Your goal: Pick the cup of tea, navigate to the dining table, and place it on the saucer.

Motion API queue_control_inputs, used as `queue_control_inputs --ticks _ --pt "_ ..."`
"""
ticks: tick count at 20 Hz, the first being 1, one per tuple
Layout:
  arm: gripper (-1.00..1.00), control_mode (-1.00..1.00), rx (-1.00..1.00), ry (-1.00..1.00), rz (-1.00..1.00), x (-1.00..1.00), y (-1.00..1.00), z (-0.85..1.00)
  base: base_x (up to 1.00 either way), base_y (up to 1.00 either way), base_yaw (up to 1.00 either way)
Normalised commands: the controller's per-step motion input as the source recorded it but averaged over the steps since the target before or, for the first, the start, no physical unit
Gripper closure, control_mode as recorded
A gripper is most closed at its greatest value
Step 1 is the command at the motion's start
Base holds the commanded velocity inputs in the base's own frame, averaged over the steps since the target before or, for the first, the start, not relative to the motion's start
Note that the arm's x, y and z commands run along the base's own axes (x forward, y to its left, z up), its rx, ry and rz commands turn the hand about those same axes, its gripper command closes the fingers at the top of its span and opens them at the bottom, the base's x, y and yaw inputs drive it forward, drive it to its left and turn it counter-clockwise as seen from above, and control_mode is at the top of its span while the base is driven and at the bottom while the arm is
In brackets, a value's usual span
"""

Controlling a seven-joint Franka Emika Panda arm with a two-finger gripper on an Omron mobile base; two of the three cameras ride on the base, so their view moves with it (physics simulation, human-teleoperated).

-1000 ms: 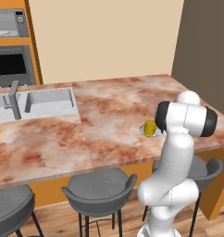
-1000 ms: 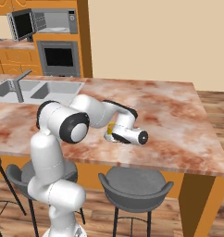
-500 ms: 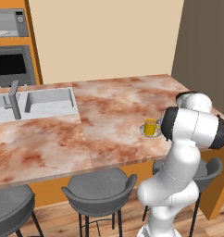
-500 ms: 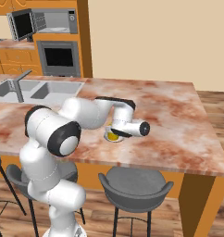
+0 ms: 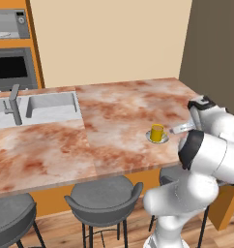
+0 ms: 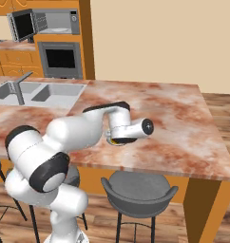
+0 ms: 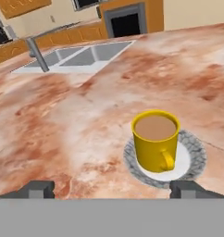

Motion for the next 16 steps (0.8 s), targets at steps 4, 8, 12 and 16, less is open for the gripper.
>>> queue_control_inputs --ticks 4,8,12,16 --pt "-1.0 -1.0 0.0 0.27 -0.06 -0.7 0.1 0.22 0.0 0.0 0.0" --pt "-1.0 -1.0 0.0 0.25 -0.07 -0.77 0.13 0.27 0.0 0.0 0.0" --pt "-1.0 -1.0 0.0 0.14 -0.05 -0.9 0.14 0.33 0.0 0.0 0.0" --pt "-1.0 -1.0 0.0 0.01 -0.02 -0.94 0.19 0.39 0.0 0.0 0.0"
